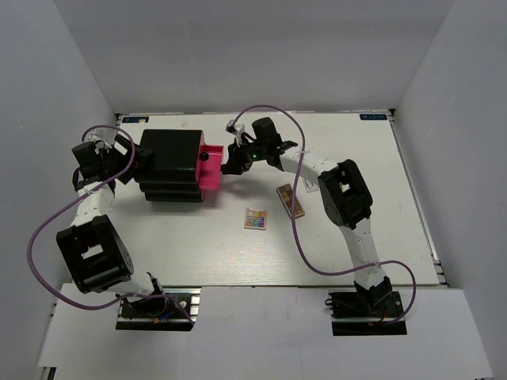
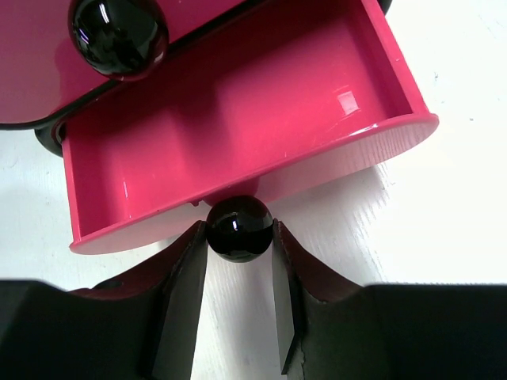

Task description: Organize the makeup

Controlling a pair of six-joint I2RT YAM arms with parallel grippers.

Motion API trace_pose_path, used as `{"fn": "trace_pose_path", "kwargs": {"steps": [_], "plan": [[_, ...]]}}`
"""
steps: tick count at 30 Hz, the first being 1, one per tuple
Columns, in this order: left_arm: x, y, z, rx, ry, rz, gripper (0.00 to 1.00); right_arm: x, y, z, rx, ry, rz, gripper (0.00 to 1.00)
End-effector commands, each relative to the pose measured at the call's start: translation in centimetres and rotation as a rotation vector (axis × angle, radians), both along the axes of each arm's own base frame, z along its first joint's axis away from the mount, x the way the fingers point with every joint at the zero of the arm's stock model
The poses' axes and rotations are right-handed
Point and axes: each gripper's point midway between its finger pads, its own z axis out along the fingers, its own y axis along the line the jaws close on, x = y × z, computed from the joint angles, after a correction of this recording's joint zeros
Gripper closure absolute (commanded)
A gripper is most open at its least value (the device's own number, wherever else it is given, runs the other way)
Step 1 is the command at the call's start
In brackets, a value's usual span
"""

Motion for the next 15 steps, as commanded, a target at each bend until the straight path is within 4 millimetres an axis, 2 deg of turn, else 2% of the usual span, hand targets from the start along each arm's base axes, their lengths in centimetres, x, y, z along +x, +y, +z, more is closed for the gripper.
{"fn": "trace_pose_path", "kwargs": {"steps": [1,15], "plan": [[-0.3,0.2,0.6,-0.005,-0.024,-0.002,0.02,1.7,-1.9,1.5,-0.016,-0.061,-0.063,0.72],[-0.3,0.2,0.7,-0.006,-0.027,-0.004,0.02,1.9,-3.4,1.2,-0.029,-0.052,-0.086,0.71]]}}
